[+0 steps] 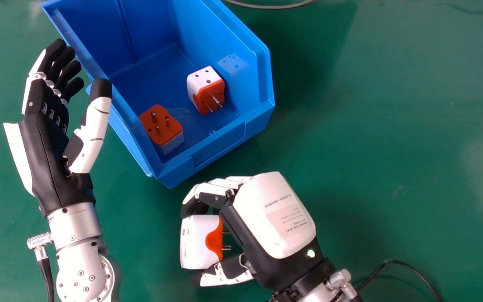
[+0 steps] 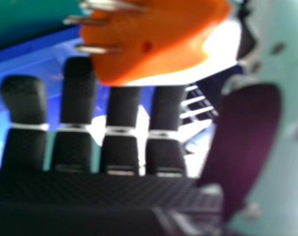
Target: Pick all objects and put in blue box
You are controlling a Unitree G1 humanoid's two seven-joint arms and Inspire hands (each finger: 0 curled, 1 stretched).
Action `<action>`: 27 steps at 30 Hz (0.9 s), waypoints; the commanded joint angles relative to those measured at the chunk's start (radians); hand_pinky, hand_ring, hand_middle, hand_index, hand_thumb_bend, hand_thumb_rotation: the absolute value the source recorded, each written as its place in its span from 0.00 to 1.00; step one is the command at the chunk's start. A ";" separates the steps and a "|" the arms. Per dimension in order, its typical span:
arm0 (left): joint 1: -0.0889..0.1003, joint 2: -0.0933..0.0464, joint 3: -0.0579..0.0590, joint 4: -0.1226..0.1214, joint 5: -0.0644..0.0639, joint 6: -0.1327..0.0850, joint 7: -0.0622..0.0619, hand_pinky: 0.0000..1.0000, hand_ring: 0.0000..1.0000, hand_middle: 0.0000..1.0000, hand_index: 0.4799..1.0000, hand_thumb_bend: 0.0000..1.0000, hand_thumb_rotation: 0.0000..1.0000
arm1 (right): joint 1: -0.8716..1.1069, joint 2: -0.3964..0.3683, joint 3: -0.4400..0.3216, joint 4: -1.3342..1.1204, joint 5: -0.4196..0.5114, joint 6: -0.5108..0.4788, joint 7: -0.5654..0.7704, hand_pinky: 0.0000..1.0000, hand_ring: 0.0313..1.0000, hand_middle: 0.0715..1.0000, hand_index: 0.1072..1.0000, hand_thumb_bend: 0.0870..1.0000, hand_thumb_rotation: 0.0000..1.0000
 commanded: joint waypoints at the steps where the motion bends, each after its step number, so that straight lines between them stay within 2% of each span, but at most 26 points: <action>1: 0.003 0.002 -0.004 -0.017 0.001 -0.017 -0.003 0.78 0.80 0.82 0.62 0.67 0.46 | -0.009 0.010 -0.009 -0.002 0.017 -0.025 -0.028 0.30 0.39 0.45 0.45 0.47 0.00; 5: 0.003 0.005 -0.003 -0.017 0.009 -0.018 0.001 0.78 0.80 0.82 0.62 0.67 0.46 | -0.009 0.012 -0.011 0.002 0.021 -0.037 -0.024 0.31 0.39 0.45 0.45 0.46 0.00; 9: 0.006 0.004 -0.004 -0.022 -0.001 -0.013 -0.006 0.78 0.80 0.82 0.62 0.67 0.46 | -0.008 0.016 -0.013 0.004 0.016 -0.040 -0.032 0.32 0.39 0.45 0.45 0.46 0.00; 15: 0.008 0.002 -0.003 -0.027 0.008 -0.010 0.002 0.78 0.80 0.82 0.62 0.67 0.46 | -0.013 0.019 -0.017 0.027 0.033 -0.083 -0.070 0.33 0.39 0.45 0.45 0.47 0.00; 22: 0.007 0.002 -0.004 -0.023 0.006 -0.009 0.001 0.78 0.80 0.82 0.62 0.68 0.46 | -0.018 0.020 -0.026 0.046 0.040 -0.131 -0.131 0.34 0.39 0.45 0.46 0.47 0.00; 27: 0.002 0.001 -0.005 -0.014 0.006 -0.016 0.001 0.78 0.80 0.82 0.61 0.68 0.47 | -0.033 0.022 -0.027 0.078 0.029 -0.178 -0.208 0.36 0.40 0.45 0.45 0.47 0.00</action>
